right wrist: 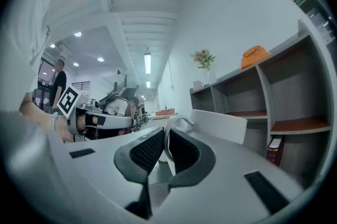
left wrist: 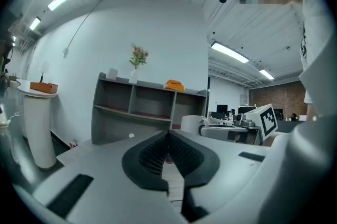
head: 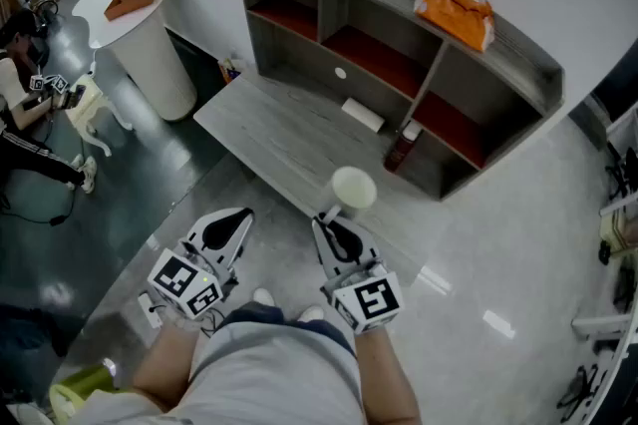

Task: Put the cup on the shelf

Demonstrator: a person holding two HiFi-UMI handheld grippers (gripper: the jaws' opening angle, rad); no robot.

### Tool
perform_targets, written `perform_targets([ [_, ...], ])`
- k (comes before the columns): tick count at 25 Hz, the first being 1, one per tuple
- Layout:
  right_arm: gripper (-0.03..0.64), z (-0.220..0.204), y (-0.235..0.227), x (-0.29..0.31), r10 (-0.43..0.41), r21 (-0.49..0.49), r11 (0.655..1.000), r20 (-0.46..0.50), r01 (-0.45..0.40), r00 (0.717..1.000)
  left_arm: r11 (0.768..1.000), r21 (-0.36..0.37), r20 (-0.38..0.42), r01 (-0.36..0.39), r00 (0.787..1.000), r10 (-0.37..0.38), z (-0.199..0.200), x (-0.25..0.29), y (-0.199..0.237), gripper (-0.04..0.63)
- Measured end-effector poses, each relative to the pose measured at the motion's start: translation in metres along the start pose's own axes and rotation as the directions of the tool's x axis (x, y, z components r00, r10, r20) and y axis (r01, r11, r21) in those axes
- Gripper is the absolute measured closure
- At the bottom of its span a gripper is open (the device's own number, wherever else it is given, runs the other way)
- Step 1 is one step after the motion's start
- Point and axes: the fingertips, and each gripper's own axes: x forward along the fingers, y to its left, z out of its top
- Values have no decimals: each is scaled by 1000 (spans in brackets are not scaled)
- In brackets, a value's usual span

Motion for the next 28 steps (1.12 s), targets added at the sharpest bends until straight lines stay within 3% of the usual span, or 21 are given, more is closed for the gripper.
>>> perform_targets([
  [15,577,-5,38,42,-31,-45,999,-45,29,998,998,-24,2,58,998,-58,-3,-32,48,580],
  [28,575,-8,69,114,-48,-84,995,-51,44,998,997,-60,11,46,999,-45,-6,-73,133,580],
])
